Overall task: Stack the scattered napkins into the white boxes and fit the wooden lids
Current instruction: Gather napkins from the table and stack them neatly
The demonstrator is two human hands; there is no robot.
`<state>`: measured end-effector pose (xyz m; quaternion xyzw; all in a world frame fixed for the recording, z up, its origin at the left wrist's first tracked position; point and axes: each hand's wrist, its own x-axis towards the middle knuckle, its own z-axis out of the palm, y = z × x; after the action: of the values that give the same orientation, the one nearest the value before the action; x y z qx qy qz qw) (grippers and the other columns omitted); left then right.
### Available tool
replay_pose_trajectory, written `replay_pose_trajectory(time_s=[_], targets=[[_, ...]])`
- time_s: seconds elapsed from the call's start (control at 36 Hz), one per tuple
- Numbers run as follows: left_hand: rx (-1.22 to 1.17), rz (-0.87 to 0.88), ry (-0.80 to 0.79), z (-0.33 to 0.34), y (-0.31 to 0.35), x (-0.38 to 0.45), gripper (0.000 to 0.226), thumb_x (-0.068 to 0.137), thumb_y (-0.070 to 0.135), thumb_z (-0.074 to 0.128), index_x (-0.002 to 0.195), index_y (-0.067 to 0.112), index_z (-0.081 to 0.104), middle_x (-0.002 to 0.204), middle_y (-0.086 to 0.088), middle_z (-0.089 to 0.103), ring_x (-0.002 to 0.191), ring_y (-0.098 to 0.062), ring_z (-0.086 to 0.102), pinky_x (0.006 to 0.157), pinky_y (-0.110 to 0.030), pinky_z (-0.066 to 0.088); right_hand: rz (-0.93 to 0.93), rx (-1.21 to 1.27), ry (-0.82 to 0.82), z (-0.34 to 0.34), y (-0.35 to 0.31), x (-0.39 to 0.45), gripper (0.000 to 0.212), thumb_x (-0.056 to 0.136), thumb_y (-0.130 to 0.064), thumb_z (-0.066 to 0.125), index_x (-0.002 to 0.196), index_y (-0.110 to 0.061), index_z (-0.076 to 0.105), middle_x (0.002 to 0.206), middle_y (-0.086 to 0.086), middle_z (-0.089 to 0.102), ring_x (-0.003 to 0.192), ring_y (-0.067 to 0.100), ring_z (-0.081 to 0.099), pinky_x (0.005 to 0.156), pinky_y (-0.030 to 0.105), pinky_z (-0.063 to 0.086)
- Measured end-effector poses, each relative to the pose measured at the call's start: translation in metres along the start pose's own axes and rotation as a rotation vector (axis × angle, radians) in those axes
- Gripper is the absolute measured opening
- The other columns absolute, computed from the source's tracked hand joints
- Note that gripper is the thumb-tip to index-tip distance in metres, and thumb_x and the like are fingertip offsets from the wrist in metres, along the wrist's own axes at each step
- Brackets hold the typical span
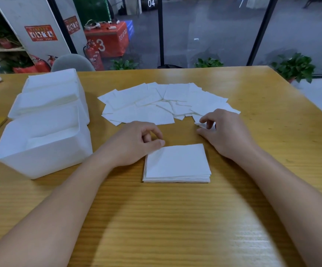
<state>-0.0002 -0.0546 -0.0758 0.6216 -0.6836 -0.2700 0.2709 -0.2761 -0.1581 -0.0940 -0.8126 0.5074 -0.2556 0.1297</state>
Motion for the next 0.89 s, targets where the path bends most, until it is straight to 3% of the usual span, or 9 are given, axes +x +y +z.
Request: replay_pose_trajectory(time_s=[0.17,0.28,0.44,0.64,0.89], targets=[[0.019,0.011,0.005,0.002,-0.002,0.002,0.006,0.099,0.043,0.077,0.102,0.038,0.076,0.067,0.008,0.063,0.06,-0.003,0.052,0.065,-0.027,0.042,0.006,0.03,0.058,0.009,0.0,0.006,0.014,0.095,-0.04,0.078,0.097,-0.026,0.076,0.092,-0.011,0.066,0.085,0.013,0.061,0.07,0.034,0.047],[0.019,0.018,0.016,0.005,-0.001,0.002,0.006,0.098,0.041,0.078,0.102,0.038,0.075,0.068,0.007,0.064,0.06,-0.002,0.052,0.063,-0.023,0.041,0.009,-0.018,0.076,0.012,-0.004,0.009,0.013,0.096,-0.041,0.077,0.092,-0.029,0.073,0.089,-0.013,0.065,0.083,0.013,0.061,0.062,0.029,0.043],[0.034,0.029,0.024,0.006,-0.001,0.002,0.007,0.099,0.041,0.077,0.104,0.039,0.075,0.071,0.002,0.065,0.059,-0.003,0.051,0.063,-0.026,0.042,-0.007,-0.101,0.093,0.017,-0.005,0.011,0.011,0.1,-0.027,0.069,0.09,-0.025,0.073,0.09,-0.011,0.063,0.084,0.018,0.06,0.065,0.035,0.046],[0.04,0.027,0.034,0.009,-0.004,0.003,0.007,0.098,0.042,0.078,0.104,0.041,0.074,0.069,0.007,0.062,0.059,-0.003,0.051,0.064,-0.03,0.042,0.016,-0.139,0.078,0.02,-0.006,0.012,0.018,0.106,-0.027,0.059,0.092,-0.02,0.069,0.094,-0.006,0.062,0.085,0.022,0.059,0.067,0.036,0.039],[0.039,0.024,0.047,0.009,-0.002,0.001,0.008,0.098,0.042,0.078,0.106,0.042,0.074,0.071,0.005,0.064,0.059,-0.004,0.051,0.065,-0.03,0.044,-0.028,-0.178,0.001,0.015,-0.01,0.009,0.021,0.109,-0.029,0.051,0.095,-0.021,0.064,0.098,-0.005,0.061,0.083,0.023,0.061,0.067,0.039,0.046]])
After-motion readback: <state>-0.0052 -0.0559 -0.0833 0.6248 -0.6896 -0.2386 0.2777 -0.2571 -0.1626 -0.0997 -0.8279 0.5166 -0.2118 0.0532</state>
